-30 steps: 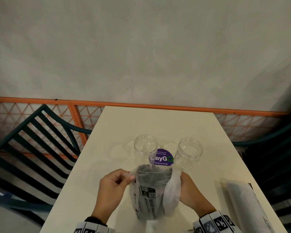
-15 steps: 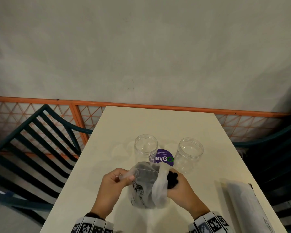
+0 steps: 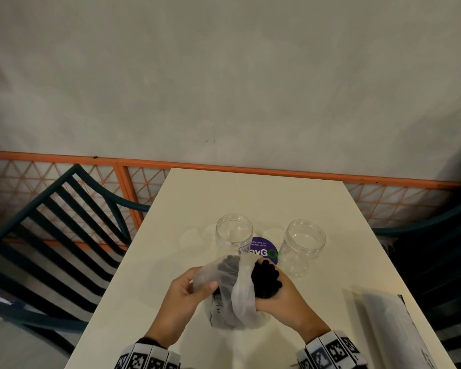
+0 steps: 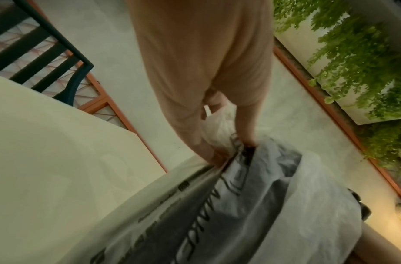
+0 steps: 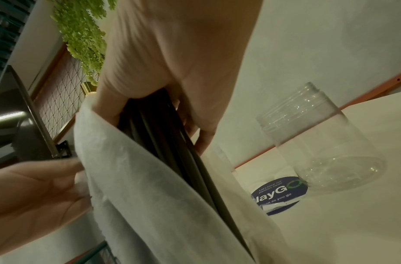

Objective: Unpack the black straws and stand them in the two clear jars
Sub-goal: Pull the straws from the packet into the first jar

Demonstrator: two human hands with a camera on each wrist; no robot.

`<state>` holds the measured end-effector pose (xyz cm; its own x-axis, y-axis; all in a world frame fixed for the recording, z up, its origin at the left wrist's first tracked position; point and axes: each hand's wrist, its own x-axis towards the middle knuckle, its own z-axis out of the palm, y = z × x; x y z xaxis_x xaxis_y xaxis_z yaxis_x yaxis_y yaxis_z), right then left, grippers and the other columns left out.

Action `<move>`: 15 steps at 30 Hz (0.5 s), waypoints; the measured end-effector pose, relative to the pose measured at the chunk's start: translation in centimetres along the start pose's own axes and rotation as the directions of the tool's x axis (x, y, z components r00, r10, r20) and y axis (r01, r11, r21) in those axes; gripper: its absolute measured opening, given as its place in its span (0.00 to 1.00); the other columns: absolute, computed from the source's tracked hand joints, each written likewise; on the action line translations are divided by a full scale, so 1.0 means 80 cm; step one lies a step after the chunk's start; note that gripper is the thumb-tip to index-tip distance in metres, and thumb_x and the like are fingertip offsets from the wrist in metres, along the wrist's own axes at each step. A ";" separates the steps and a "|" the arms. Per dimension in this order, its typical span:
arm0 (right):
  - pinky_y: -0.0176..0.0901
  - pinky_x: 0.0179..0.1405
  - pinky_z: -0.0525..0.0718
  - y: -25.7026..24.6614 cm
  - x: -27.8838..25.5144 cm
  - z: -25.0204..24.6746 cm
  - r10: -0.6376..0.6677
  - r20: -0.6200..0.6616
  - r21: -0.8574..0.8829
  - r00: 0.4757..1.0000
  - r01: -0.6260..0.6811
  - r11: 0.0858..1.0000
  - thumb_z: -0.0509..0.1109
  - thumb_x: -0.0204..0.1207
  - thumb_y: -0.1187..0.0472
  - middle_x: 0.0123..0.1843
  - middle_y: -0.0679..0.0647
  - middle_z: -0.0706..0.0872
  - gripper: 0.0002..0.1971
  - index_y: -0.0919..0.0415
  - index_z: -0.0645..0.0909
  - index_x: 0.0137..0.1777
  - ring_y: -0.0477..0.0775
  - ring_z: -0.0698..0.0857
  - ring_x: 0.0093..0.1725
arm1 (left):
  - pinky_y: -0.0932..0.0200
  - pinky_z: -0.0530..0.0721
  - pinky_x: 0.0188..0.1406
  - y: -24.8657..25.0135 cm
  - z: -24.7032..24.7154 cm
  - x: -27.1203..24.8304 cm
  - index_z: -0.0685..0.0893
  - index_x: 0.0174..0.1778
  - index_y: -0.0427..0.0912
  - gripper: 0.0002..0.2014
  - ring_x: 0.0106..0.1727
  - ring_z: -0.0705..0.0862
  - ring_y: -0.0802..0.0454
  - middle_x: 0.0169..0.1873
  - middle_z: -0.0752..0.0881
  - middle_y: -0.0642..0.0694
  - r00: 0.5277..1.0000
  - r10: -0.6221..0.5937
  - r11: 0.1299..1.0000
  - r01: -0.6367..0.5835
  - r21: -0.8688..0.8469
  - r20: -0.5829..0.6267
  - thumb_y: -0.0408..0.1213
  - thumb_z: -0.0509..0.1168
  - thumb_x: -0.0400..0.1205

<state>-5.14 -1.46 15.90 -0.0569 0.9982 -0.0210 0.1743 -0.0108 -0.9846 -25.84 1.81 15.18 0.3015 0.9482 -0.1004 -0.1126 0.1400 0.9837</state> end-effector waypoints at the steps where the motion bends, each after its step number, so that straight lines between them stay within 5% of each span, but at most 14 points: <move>1: 0.26 0.49 0.79 -0.001 0.000 0.000 -0.005 0.010 -0.018 1.000 0.005 1.000 0.79 0.52 0.56 0.47 0.34 0.87 0.28 0.47 0.77 0.56 0.35 0.84 0.52 | 0.60 0.85 0.44 -0.004 -0.001 0.002 0.83 0.45 0.33 0.22 0.44 0.85 0.43 0.38 0.89 0.42 0.999 0.005 1.000 -0.004 0.018 -0.047 0.45 0.76 0.63; 3: 0.23 0.50 0.79 -0.004 0.001 0.002 -0.018 0.019 -0.042 1.000 0.019 0.999 0.81 0.53 0.56 0.51 0.32 0.87 0.31 0.44 0.77 0.58 0.34 0.83 0.55 | 0.55 0.83 0.41 -0.011 0.001 0.005 0.76 0.38 0.28 0.23 0.39 0.79 0.45 0.33 0.81 0.38 0.993 0.011 1.000 -0.012 -0.007 -0.116 0.47 0.74 0.65; 6: 0.20 0.53 0.78 -0.009 0.003 0.006 -0.045 0.000 -0.076 0.999 0.045 0.996 0.84 0.56 0.57 0.56 0.29 0.83 0.32 0.41 0.75 0.60 0.33 0.80 0.59 | 0.62 0.86 0.33 -0.015 0.008 0.007 0.71 0.40 0.35 0.05 0.38 0.79 0.45 0.36 0.78 0.37 0.981 -0.051 0.995 0.034 -0.093 -0.185 0.28 0.60 0.81; 9: 0.21 0.55 0.78 -0.010 0.008 0.011 -0.055 -0.024 -0.087 0.998 0.053 0.995 0.84 0.58 0.60 0.56 0.29 0.82 0.32 0.42 0.74 0.61 0.33 0.79 0.61 | 0.57 0.85 0.36 -0.007 0.007 0.006 0.74 0.54 0.45 0.15 0.39 0.80 0.43 0.38 0.81 0.35 0.982 -0.093 0.981 0.062 -0.185 -0.164 0.22 0.52 0.80; 11: 0.20 0.54 0.77 -0.010 0.011 0.014 -0.050 -0.022 -0.088 0.999 0.048 0.995 0.84 0.59 0.60 0.56 0.26 0.82 0.32 0.40 0.74 0.60 0.30 0.79 0.60 | 0.55 0.84 0.43 0.001 0.004 0.006 0.77 0.61 0.54 0.21 0.44 0.82 0.42 0.43 0.84 0.37 0.990 -0.091 0.979 0.068 -0.193 -0.110 0.28 0.56 0.77; 13: 0.18 0.53 0.77 -0.011 0.014 0.015 -0.044 -0.010 -0.085 0.999 0.043 0.995 0.83 0.60 0.61 0.55 0.25 0.81 0.32 0.39 0.73 0.60 0.29 0.79 0.60 | 0.55 0.84 0.47 0.009 0.004 0.003 0.80 0.60 0.50 0.16 0.53 0.84 0.46 0.52 0.86 0.45 0.996 -0.081 0.987 0.075 -0.145 -0.040 0.41 0.64 0.76; 15: 0.18 0.52 0.77 -0.012 0.016 0.016 -0.036 0.008 -0.077 0.999 0.036 0.996 0.83 0.60 0.62 0.54 0.28 0.83 0.32 0.39 0.73 0.59 0.28 0.79 0.59 | 0.53 0.85 0.50 0.011 0.005 0.002 0.81 0.55 0.42 0.19 0.52 0.86 0.48 0.50 0.87 0.45 0.997 -0.068 0.997 0.067 -0.048 -0.026 0.51 0.65 0.74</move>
<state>-6.61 -0.25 16.58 -0.0708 0.9974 0.0130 0.2478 0.0302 -0.9683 -25.53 1.99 16.08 0.2839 0.9434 -0.1714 -0.1369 0.2168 0.9666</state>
